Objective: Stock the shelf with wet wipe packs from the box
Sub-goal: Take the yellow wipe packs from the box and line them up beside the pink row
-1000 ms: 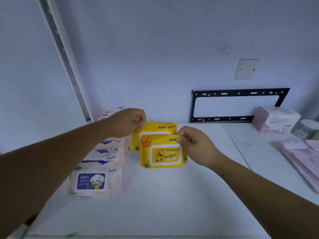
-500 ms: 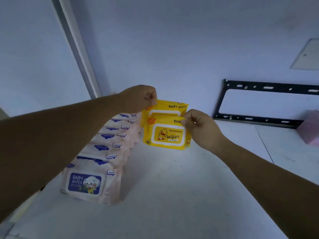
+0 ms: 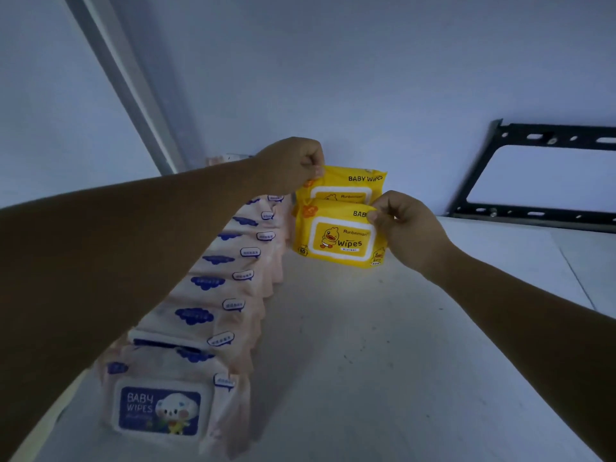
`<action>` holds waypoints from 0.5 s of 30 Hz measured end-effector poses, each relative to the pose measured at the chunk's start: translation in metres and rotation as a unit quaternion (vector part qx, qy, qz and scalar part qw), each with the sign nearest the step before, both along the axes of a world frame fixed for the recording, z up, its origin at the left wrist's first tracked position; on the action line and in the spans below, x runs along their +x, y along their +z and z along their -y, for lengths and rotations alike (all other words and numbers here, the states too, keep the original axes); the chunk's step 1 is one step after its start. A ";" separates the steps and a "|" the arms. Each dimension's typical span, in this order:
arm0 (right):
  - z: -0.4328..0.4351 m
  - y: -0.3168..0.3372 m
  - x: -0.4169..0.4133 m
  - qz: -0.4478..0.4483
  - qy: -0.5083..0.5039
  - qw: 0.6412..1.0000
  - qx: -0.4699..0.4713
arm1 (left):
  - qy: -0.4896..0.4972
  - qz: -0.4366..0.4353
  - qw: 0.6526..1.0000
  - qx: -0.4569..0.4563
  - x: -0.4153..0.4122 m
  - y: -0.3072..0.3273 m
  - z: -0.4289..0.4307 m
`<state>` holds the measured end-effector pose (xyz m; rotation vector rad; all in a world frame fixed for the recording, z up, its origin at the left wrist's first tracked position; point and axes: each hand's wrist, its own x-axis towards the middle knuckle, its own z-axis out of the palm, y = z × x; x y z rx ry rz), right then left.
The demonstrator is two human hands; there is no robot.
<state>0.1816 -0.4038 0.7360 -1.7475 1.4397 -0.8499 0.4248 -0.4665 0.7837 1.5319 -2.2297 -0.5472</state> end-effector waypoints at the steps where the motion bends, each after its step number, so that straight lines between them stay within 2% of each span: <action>1: 0.004 -0.002 0.002 -0.001 -0.002 1.000 -0.001 | 0.002 -0.001 1.000 0.001 0.001 -0.003 0.005; 8: 0.030 -0.014 0.019 0.002 -0.024 1.000 -0.006 | 0.022 -0.012 1.000 0.001 0.000 -0.013 0.027; 15: 0.046 -0.017 0.024 0.003 -0.046 0.999 -0.008 | 0.080 0.003 0.996 -0.040 0.004 -0.021 0.037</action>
